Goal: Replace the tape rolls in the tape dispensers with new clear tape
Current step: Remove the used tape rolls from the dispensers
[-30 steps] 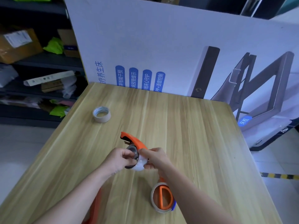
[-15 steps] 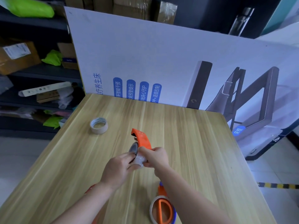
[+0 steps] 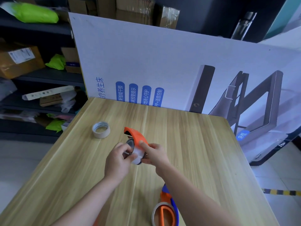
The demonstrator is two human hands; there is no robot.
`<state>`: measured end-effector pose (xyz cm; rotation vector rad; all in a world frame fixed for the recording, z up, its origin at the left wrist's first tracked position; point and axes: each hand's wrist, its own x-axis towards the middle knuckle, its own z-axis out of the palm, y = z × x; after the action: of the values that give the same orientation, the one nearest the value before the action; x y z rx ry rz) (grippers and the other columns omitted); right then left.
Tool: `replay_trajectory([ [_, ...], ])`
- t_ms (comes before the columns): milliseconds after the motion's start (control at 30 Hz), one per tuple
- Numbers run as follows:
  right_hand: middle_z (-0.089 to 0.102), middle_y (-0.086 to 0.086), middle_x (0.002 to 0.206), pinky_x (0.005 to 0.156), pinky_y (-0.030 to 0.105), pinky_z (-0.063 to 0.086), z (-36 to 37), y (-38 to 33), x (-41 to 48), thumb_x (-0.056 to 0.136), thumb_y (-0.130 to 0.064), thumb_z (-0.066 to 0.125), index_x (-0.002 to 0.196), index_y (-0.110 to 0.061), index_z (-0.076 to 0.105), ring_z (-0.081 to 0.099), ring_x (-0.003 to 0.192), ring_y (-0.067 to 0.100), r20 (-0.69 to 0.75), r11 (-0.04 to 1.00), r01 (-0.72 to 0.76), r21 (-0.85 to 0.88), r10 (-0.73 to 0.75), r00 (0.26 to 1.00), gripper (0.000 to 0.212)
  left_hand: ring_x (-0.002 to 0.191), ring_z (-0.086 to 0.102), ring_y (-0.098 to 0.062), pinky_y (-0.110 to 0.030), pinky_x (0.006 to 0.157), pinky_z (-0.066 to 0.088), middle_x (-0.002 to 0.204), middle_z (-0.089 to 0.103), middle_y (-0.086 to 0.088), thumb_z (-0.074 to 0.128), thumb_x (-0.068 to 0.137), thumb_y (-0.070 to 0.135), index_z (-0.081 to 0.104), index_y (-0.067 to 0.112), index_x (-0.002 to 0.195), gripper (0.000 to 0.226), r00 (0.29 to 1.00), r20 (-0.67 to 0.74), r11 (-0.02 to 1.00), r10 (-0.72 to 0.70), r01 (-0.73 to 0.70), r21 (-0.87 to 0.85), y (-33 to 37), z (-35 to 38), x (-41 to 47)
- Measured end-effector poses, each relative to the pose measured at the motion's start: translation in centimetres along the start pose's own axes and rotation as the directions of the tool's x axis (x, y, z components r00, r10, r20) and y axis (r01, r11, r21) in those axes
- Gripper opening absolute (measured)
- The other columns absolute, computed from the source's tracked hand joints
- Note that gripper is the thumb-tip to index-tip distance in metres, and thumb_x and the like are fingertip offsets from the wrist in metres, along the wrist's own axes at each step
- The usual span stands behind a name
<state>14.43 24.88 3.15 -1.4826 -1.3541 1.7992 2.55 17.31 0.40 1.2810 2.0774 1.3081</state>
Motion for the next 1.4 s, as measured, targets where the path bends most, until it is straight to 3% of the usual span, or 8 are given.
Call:
replay_trajectory([
  [167, 0.067, 0.003, 0.081, 0.063, 0.025, 0.040, -0.1, -0.3, 0.3, 0.088, -0.020, 0.056, 0.093, -0.012, 0.065, 0.064, 0.069, 0.013, 0.069, 0.998, -0.043, -0.039, 0.046, 0.997, 0.014, 0.062, 0.056, -0.014, -0.023, 0.062, 0.043, 0.072, 0.063, 0.001, 0.079, 0.072, 0.006, 0.062, 0.020, 0.068, 0.023, 0.983, 0.011, 0.957, -0.181, 0.178, -0.228, -0.2, -1.0, 1.6],
  [467, 0.060, 0.006, 0.075, 0.059, 0.020, 0.048, 0.9, -0.5, 0.7, 0.094, -0.007, 0.059, 0.079, -0.011, 0.057, 0.056, 0.062, 0.014, 0.123, 0.998, 0.026, 0.057, -0.033, 0.992, 0.015, 0.087, 0.067, -0.015, -0.024, 0.080, 0.050, 0.089, 0.071, 0.000, 0.072, 0.081, 0.011, 0.076, 0.012, 0.089, 0.009, 0.970, -0.072, 0.934, -0.232, 0.201, -0.296, 0.4, -1.3, 2.6],
  [567, 0.064, 0.005, 0.081, 0.065, 0.023, 0.052, 0.9, -0.8, 0.6, 0.096, -0.007, 0.056, 0.086, -0.010, 0.059, 0.062, 0.069, 0.016, 0.145, 0.995, 0.022, 0.102, -0.036, 0.989, 0.011, 0.082, 0.066, -0.020, -0.037, 0.080, 0.054, 0.081, 0.073, -0.001, 0.063, 0.089, 0.008, 0.073, 0.016, 0.081, 0.015, 0.949, 0.047, 0.838, -0.313, 0.299, -0.456, 0.5, -1.9, 3.1],
  [700, 0.065, 0.005, 0.084, 0.065, 0.024, 0.052, 0.8, -1.0, 0.4, 0.098, -0.008, 0.052, 0.085, -0.011, 0.059, 0.062, 0.073, 0.017, 0.193, 0.989, 0.012, 0.148, -0.040, 0.980, 0.015, 0.071, 0.068, -0.013, -0.021, 0.062, 0.055, 0.073, 0.075, 0.001, 0.051, 0.094, 0.002, 0.070, 0.008, 0.089, 0.020, 0.865, 0.344, 0.612, -0.366, 0.502, -0.611, 0.9, -2.7, 3.8],
  [833, 0.065, 0.008, 0.088, 0.066, 0.025, 0.050, 1.1, -1.1, 0.7, 0.097, -0.011, 0.054, 0.088, -0.009, 0.056, 0.062, 0.074, 0.019, 0.206, 0.985, 0.008, 0.174, -0.045, 0.977, 0.009, 0.075, 0.066, -0.019, -0.025, 0.065, 0.056, 0.080, 0.074, -0.009, 0.055, 0.090, 0.001, 0.069, 0.001, 0.098, 0.016, 0.825, 0.465, 0.535, -0.320, 0.563, -0.630, 0.3, -4.1, 4.3],
  [1067, 0.068, 0.007, 0.094, 0.070, 0.026, 0.049, 1.4, -1.4, 1.0, 0.091, -0.019, 0.066, 0.096, -0.010, 0.060, 0.064, 0.082, 0.019, 0.258, 0.986, 0.020, 0.163, -0.062, 0.964, 0.011, 0.076, 0.061, -0.025, -0.034, 0.069, 0.048, 0.075, 0.070, -0.010, 0.064, 0.077, -0.004, 0.068, 0.001, 0.085, 0.010, 0.841, 0.447, 0.540, -0.304, 0.539, -0.647, -0.1, -4.0, 4.1],
  [1200, 0.069, 0.010, 0.095, 0.063, 0.026, 0.049, 1.6, -1.6, 1.0, 0.072, -0.028, 0.080, 0.114, 0.003, 0.061, 0.065, 0.078, 0.019, 0.235, 0.987, 0.010, 0.162, -0.049, 0.971, 0.056, 0.078, 0.063, -0.027, -0.037, 0.075, 0.048, 0.077, 0.071, -0.012, 0.058, 0.083, -0.013, 0.068, 0.002, 0.085, 0.018, 0.844, 0.430, 0.608, -0.321, 0.532, -0.589, 0.1, -3.7, 3.9],
  [1400, 0.070, 0.011, 0.093, 0.052, 0.019, 0.050, 1.6, -1.5, 1.4, 0.076, -0.023, 0.082, 0.114, 0.006, 0.063, 0.068, 0.074, 0.017, 0.194, 0.986, 0.058, 0.154, -0.087, 0.977, 0.051, 0.079, 0.062, -0.025, -0.035, 0.072, 0.047, 0.080, 0.071, -0.012, 0.060, 0.086, -0.002, 0.072, 0.004, 0.085, 0.013, 0.876, 0.349, 0.698, -0.334, 0.478, -0.532, -0.1, -3.5, 3.9],
])
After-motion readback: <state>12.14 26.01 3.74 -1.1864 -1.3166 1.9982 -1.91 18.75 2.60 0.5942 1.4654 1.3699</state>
